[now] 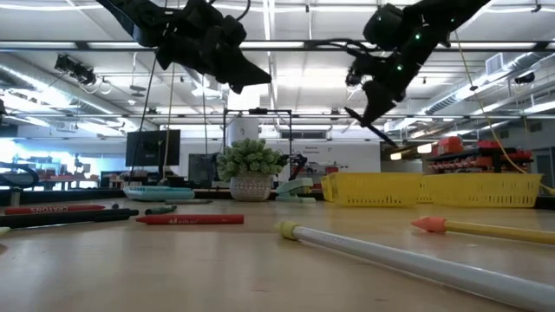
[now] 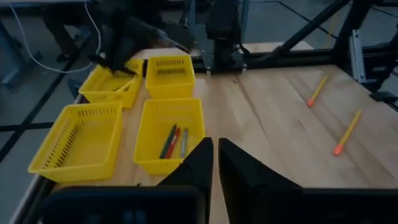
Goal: Sort crayons/erasers/pens/pencils in bins
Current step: Put the top black pen into the top right yellow bin
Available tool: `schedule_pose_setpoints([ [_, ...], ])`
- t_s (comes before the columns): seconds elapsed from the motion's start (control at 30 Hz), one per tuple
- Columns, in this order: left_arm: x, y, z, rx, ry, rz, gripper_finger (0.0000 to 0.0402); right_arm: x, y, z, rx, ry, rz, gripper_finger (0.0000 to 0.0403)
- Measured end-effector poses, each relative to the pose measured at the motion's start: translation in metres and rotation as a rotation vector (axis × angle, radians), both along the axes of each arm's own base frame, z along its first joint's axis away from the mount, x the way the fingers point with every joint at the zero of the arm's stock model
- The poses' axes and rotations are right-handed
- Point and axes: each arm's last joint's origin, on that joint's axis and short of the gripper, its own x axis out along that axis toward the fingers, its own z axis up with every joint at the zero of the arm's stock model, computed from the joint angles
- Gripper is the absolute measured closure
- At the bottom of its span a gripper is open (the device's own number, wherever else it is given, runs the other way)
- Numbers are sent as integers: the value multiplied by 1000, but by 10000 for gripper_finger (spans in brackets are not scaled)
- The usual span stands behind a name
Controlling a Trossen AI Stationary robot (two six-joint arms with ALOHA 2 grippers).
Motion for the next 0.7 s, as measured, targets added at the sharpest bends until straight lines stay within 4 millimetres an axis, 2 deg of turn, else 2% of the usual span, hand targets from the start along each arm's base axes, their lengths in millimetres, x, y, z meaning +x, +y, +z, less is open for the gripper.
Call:
schedule_pose_setpoints([
  [0.17, 1, -2, 1, 1, -2, -7, 380, -29, -28, -5, 10, 113, -95, 354],
  [0.37, 0, -3, -2, -3, 24, -12, 383, -60, -47, -10, 82, 166, -243, 354],
  [0.53, -1, -4, -6, -14, 59, -16, 384, -72, -54, -12, 99, 187, -293, 353],
  [0.7, -2, -4, -7, -15, 76, -19, 389, -83, -55, -32, 135, 266, -279, 353],
])
